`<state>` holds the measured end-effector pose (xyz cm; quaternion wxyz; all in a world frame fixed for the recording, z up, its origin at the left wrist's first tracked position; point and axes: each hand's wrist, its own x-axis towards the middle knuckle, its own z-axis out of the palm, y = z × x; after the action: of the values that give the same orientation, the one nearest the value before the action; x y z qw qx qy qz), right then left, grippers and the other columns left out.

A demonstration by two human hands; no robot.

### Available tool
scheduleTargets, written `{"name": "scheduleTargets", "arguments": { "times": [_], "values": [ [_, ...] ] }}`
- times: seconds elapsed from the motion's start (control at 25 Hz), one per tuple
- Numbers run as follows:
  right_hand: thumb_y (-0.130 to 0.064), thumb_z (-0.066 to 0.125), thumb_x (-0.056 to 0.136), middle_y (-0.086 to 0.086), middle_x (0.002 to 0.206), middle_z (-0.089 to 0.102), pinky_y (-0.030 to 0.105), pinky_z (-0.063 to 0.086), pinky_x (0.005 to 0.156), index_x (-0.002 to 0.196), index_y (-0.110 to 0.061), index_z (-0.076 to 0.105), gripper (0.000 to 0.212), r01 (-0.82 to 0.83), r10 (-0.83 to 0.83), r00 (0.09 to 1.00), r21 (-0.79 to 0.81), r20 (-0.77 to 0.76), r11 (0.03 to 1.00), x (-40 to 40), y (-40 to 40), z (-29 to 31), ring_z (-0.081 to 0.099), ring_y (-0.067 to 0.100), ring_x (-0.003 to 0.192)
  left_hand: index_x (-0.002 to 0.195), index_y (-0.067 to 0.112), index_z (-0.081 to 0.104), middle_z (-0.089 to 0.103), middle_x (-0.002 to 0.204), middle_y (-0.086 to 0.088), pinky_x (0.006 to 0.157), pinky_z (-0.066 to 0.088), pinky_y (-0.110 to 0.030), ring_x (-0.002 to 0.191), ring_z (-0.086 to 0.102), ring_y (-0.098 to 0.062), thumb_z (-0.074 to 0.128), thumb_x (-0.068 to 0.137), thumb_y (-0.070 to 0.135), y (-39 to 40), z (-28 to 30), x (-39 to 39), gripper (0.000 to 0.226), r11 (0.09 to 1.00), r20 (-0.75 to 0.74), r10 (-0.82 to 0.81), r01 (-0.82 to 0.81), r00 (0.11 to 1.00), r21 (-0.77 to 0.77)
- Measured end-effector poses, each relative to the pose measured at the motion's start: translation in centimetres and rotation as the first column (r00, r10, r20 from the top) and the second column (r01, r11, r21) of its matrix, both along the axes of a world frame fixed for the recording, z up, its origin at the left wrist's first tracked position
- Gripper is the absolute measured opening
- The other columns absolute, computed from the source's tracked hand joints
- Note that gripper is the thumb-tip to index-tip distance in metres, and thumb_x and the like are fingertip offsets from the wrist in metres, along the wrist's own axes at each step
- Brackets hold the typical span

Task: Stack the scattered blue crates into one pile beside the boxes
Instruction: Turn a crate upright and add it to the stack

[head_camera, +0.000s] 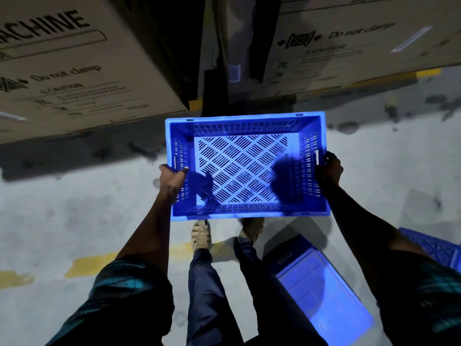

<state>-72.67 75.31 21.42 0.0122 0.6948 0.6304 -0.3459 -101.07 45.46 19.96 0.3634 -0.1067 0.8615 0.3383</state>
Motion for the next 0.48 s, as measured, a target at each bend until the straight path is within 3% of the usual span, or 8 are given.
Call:
{"name": "scheduleTargets", "arguments": {
  "times": [0.12,0.24,0.36,0.48],
  "values": [
    [-0.002,0.048,0.074,0.016,0.093,0.059,0.046,0.045,0.080,0.102,-0.005,0.060,0.031,0.015,-0.013,0.999,-0.046,0.047,0.999,1.1,0.3,-0.4,0.056,0.037,0.094,0.111,0.009,0.038,0.059,0.118,-0.016,0.087,0.057,-0.047,0.101,0.064,-0.034,0.071,0.085,0.023,0.3,-0.3,0.3,0.045,0.995,-0.009,-0.097,0.097,0.995,-0.018],
    [0.001,0.048,0.073,0.015,0.089,0.059,0.047,0.047,0.078,0.097,-0.006,0.057,0.027,-0.025,0.028,0.999,-0.069,0.041,0.997,1.5,0.3,0.1,0.059,0.040,0.094,0.109,0.009,0.033,0.054,0.112,-0.013,0.082,0.055,-0.042,0.096,0.060,-0.031,0.070,0.087,0.019,0.1,-0.4,1.2,0.044,0.992,-0.009,-0.117,0.116,0.993,-0.046],
    [0.000,0.050,0.074,0.017,0.097,0.062,0.047,0.048,0.081,0.111,-0.007,0.056,0.038,-0.057,0.056,0.998,-0.087,-0.007,0.995,1.2,0.1,0.0,0.060,0.039,0.096,0.110,0.009,0.031,0.052,0.112,-0.013,0.079,0.053,-0.040,0.095,0.059,-0.031,0.068,0.088,0.017,-0.1,-0.3,1.7,0.043,0.994,-0.003,-0.091,0.091,0.996,-0.059],
    [0.000,0.054,0.077,0.024,0.109,0.061,0.046,0.047,0.083,0.120,-0.003,0.049,0.043,-0.076,0.074,0.997,-0.087,-0.031,0.993,1.3,-0.1,-0.5,0.059,0.040,0.100,0.109,0.009,0.029,0.056,0.121,-0.017,0.089,0.055,-0.052,0.103,0.063,-0.036,0.066,0.087,0.015,0.0,-0.3,1.4,0.043,0.998,0.020,-0.066,0.066,0.998,0.005]
  ]
}}
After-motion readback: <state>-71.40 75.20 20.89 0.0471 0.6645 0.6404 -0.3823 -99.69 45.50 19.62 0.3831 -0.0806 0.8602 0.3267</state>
